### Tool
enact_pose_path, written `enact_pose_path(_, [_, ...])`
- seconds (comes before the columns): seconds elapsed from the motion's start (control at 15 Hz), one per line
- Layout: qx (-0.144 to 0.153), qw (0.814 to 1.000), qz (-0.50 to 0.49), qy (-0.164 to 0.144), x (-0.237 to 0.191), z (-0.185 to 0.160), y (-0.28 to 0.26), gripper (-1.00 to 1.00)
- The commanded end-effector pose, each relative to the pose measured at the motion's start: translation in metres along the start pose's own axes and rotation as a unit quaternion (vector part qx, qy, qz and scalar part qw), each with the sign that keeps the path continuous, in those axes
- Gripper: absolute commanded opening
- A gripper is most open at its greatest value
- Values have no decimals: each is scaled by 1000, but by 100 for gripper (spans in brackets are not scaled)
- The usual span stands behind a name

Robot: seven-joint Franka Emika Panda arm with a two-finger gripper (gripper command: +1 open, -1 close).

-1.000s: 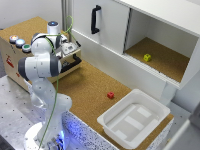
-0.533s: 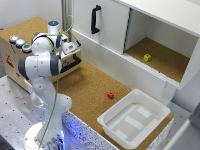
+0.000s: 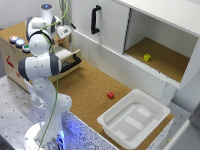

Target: Put the purple block on top of the drawer

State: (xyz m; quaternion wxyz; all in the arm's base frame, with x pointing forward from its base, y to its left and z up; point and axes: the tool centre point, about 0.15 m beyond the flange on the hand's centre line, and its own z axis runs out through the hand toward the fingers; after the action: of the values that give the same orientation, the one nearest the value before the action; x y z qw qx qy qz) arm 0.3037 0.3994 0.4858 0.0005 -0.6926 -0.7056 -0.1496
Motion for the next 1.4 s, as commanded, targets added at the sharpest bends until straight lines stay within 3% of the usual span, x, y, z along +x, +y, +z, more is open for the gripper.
enact_pose_path(0.0, [60,997,31,-35,56,27,10,-100])
enact_pose_path(0.2, [56,996,60,-38,65,48,26,-100])
enact_pose_path(0.4, [55,996,67,-30,68,38,25,-100])
enact_pose_path(0.47, [51,997,58,-32,69,35,18,100])
enact_pose_path(1.33, [53,996,62,-30,68,29,11,100])
